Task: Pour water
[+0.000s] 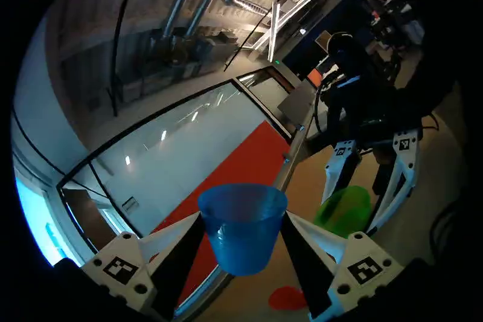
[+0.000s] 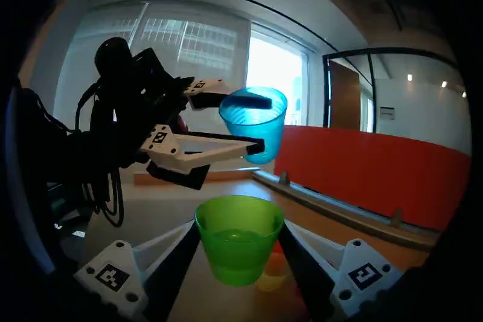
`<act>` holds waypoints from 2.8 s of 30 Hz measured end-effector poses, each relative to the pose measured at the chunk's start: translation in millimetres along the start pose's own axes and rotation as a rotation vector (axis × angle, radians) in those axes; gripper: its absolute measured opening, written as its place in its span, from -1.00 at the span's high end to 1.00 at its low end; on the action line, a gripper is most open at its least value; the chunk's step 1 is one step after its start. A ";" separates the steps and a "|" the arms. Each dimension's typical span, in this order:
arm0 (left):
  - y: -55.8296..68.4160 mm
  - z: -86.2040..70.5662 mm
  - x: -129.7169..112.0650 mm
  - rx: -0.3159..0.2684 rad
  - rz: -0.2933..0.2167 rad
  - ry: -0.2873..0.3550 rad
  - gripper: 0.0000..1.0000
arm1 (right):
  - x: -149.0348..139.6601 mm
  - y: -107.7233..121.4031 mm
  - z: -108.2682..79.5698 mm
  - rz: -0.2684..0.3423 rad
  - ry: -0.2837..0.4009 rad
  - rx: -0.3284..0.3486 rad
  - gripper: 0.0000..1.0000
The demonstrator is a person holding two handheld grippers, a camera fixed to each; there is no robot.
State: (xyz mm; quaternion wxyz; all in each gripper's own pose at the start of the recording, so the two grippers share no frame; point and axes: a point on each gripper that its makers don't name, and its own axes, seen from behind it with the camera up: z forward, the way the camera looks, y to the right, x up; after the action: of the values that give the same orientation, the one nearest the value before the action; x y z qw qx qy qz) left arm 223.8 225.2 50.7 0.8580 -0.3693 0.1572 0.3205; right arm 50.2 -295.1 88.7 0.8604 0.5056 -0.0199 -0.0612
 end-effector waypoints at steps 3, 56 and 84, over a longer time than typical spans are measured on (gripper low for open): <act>-1.3 0.3 -3.4 0.000 -0.061 -0.003 -0.67 | 3.0 1.1 0.1 0.000 0.006 -0.003 -0.80; 25.5 -26.7 -82.4 -0.043 -0.630 -0.226 -0.69 | 5.0 -2.4 -9.9 0.021 -0.024 0.005 -0.80; 91.1 -48.0 -157.8 -0.160 -0.601 -0.479 -0.71 | -47.4 -4.4 -25.5 0.047 -0.171 0.049 -0.80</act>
State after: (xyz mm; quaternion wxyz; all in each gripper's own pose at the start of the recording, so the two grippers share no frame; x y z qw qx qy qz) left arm 43.9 169.0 49.5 0.8946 -0.3792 -0.1880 0.1431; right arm 5.2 -269.1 73.7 0.8441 0.5188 -0.1065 -0.0835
